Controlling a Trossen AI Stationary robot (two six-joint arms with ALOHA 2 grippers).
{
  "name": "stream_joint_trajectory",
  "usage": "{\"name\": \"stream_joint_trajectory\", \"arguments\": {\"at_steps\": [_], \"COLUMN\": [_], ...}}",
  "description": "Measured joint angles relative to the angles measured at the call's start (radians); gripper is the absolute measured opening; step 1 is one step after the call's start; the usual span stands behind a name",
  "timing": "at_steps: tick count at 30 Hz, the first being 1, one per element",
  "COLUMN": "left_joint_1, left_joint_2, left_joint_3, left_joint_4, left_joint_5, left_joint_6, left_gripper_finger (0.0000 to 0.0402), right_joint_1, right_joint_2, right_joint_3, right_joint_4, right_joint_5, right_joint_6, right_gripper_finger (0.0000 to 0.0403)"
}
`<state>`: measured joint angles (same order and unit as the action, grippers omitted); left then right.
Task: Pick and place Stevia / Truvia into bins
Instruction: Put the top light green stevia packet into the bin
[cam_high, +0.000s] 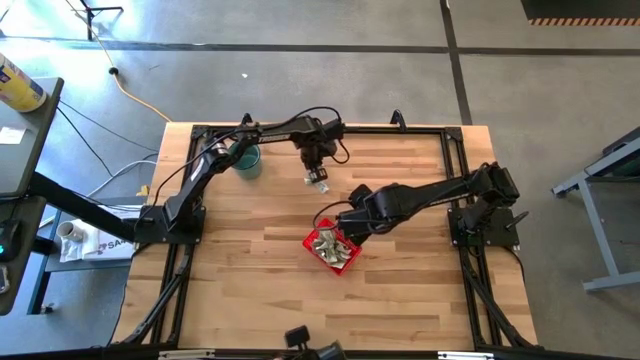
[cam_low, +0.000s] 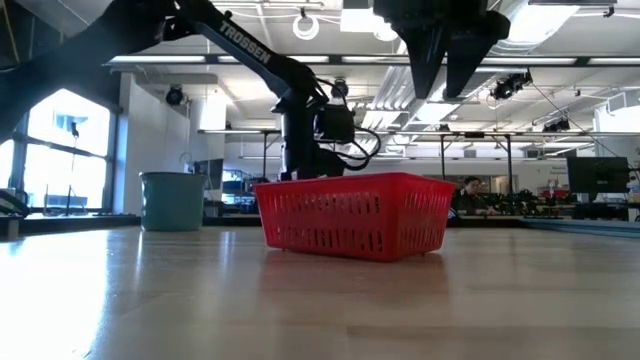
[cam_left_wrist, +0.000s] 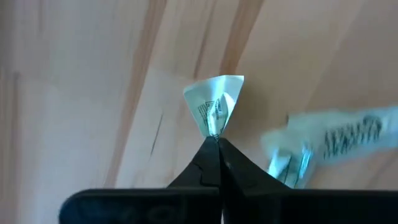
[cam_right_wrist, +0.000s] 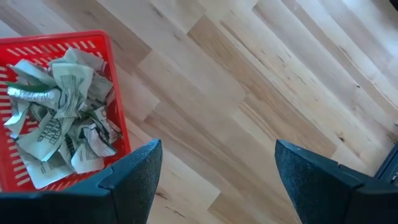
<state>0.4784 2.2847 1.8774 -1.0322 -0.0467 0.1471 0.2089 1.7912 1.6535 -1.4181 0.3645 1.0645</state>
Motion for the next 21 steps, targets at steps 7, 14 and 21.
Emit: {"name": "stream_joint_trajectory", "arguments": {"at_steps": [7,14,21], "left_joint_1": [-0.045,-0.251,-0.490], "left_joint_2": [-0.119,-0.364,-0.503], "left_joint_3": [0.000,-0.060,-0.263], "left_joint_4": [-0.152,-0.081,0.069], "left_joint_5": [0.105,0.259,0.213], "left_joint_6": [-0.006,0.006,-0.107], "left_gripper_finger": [0.0030,0.0033,0.0064], "right_joint_1": [0.000,0.079,0.195], "right_joint_2": [-0.004,-0.075,-0.163], "right_joint_3": [0.000,0.000,-0.016], "right_joint_4": [-0.009,-0.159,-0.153], "right_joint_5": [0.014,0.002,-0.006], "right_joint_6": [-0.018,0.136,0.321], "right_gripper_finger": [0.0302,0.0302,0.0302]}}
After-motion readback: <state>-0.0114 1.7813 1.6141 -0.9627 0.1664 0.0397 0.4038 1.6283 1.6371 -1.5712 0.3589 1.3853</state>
